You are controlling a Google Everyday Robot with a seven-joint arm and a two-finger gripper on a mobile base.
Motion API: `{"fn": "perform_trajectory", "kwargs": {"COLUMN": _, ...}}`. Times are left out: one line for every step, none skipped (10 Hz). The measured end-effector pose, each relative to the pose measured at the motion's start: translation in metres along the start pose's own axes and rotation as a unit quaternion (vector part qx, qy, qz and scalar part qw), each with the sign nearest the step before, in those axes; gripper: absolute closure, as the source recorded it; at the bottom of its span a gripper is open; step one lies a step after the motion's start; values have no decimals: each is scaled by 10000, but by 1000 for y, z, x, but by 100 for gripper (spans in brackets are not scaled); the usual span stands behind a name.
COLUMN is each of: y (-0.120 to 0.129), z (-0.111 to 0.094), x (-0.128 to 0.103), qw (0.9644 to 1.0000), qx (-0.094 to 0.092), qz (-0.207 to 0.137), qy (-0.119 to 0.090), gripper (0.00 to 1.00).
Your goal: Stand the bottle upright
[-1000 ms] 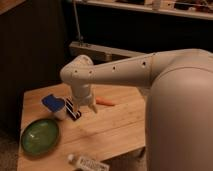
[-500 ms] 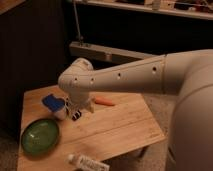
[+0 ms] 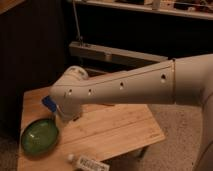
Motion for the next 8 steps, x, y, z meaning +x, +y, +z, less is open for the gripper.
{"fn": "perform_trajectory", "kwargs": {"y": 3, "z": 0, "x": 1, "qw": 9996, "qx": -46, "qz": -255, "qy": 67, "gripper": 35}}
{"fn": "perform_trajectory", "kwargs": {"y": 5, "z": 0, "x": 2, "qw": 9990, "qx": -81, "qz": -416, "qy": 109, "gripper": 35}}
{"fn": "perform_trajectory", "kwargs": {"y": 10, "z": 0, "x": 0, "qw": 9984, "qx": -89, "qz": -534, "qy": 135, "gripper": 35}}
{"fn": "perform_trajectory", "kwargs": {"y": 5, "z": -3, "x": -1, "qw": 9987, "qx": 66, "qz": -466, "qy": 203, "gripper": 35}}
{"fn": "perform_trajectory", "kwargs": {"y": 7, "z": -7, "x": -8, "qw": 9978, "qx": 282, "qz": -505, "qy": 331, "gripper": 35}}
{"fn": "perform_trajectory", "kwargs": {"y": 15, "z": -11, "x": -19, "qw": 9943, "qx": 569, "qz": -699, "qy": 571, "gripper": 35}}
{"fn": "perform_trajectory", "kwargs": {"y": 28, "z": -10, "x": -28, "qw": 9869, "qx": 893, "qz": -1007, "qy": 886, "gripper": 35}}
{"fn": "perform_trajectory", "kwargs": {"y": 40, "z": -8, "x": -30, "qw": 9816, "qx": 1075, "qz": -1153, "qy": 1082, "gripper": 35}}
